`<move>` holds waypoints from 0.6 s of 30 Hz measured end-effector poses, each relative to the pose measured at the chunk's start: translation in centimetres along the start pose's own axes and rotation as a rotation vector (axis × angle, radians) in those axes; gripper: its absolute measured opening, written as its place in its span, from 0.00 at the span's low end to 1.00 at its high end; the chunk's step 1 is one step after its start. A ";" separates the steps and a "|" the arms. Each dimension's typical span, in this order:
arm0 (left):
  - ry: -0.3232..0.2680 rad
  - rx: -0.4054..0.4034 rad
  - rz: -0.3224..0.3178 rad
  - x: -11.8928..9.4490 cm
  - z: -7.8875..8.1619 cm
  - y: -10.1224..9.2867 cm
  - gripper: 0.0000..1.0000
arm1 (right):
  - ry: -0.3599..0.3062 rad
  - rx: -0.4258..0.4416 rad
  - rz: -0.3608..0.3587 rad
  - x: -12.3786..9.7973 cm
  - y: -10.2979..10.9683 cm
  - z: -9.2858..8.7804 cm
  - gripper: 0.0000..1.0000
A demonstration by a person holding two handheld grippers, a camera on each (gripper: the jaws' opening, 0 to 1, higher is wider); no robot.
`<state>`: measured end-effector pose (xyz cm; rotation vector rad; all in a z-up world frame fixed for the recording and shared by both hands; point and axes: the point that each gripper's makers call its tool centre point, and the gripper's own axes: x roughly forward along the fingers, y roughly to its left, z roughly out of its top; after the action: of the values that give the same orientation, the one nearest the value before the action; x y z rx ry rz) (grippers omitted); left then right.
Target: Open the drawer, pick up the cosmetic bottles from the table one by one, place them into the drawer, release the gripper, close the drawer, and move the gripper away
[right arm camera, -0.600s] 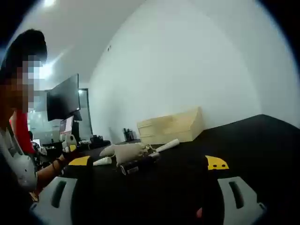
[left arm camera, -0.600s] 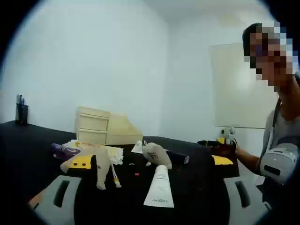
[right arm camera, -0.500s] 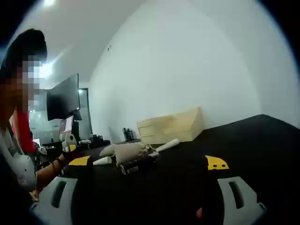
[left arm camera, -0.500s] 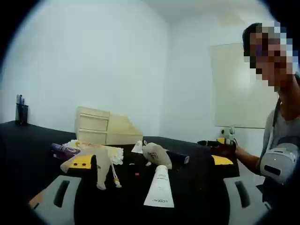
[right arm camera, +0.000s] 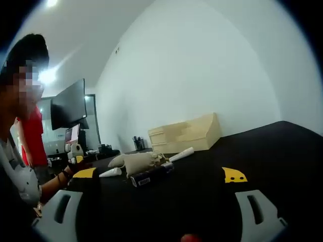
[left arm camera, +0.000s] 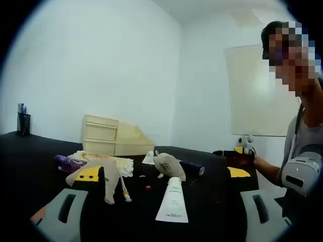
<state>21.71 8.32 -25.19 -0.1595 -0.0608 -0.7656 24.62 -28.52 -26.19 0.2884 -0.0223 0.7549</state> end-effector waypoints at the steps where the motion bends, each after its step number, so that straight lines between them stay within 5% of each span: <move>1: -0.002 0.000 -0.001 0.0 0.1 0.1 0.95 | 0.001 0.013 0.000 0.0 0.0 0.0 0.91; 11: 0.000 0.006 -0.003 0.1 -0.1 -0.4 0.95 | -0.061 0.159 0.042 -0.4 0.4 1.7 0.74; 18: -0.004 0.016 -0.010 0.1 -0.3 -1.0 0.94 | 0.048 0.012 0.036 0.9 1.4 2.5 0.68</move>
<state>21.09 7.46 -25.36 -0.1453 -0.0714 -0.7746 24.55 -27.63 -23.33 0.2813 0.0225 0.7975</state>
